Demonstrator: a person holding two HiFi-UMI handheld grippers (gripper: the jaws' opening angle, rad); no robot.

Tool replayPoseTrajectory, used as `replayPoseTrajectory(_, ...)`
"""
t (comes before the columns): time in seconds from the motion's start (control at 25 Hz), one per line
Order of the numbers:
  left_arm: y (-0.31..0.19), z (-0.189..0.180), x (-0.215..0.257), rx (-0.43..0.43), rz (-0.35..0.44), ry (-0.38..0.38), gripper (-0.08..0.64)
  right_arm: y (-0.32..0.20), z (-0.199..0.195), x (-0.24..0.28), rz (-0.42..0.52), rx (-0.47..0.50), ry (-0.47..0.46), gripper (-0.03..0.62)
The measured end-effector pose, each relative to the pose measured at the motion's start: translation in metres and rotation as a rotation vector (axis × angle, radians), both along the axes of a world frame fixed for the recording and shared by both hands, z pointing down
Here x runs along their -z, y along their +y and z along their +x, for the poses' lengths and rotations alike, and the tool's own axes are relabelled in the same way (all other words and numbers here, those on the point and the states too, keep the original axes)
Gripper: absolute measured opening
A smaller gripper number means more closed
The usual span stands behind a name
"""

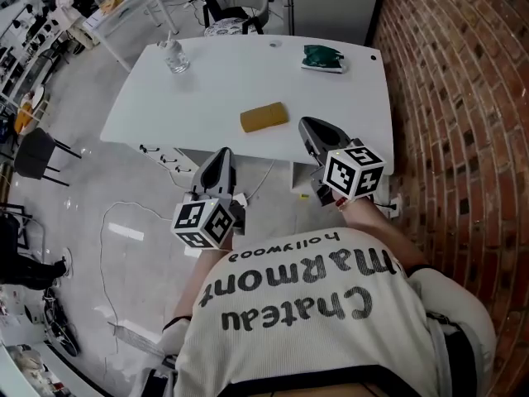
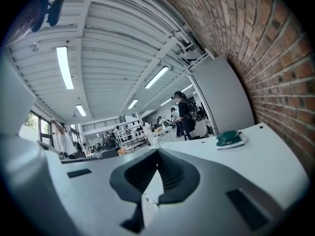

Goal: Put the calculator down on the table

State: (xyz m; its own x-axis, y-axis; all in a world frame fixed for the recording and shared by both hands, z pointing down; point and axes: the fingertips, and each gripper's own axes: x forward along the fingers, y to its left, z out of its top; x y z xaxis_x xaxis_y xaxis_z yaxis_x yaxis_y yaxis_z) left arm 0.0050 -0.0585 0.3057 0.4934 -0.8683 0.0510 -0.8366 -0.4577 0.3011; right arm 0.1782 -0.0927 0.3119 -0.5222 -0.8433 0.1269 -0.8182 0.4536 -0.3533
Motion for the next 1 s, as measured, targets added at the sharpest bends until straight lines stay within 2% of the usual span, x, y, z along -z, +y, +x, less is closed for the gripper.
replayPoseTrajectory(0.2,0.005,-0.002,-0.014,0.010,-0.037,0.013,0.000,0.005,-0.001,-0.018,-0.050,0.011,0.034,0.003)
replayPoseTrajectory(0.44,0.004,0.001,-0.008,0.009,-0.038,0.005,0.000,0.007,0.004,-0.013,-0.049,0.000,0.037,0.003)
replayPoseTrajectory(0.64,0.000,0.003,-0.003,0.004,-0.044,0.036,0.000,0.004,0.011,-0.014,-0.059,-0.014,0.033,0.003)
replayPoseTrajectory(1.0,0.003,0.005,-0.004,0.029,-0.063,0.028,0.000,0.002,0.021,-0.022,-0.067,-0.018,-0.006,0.003)
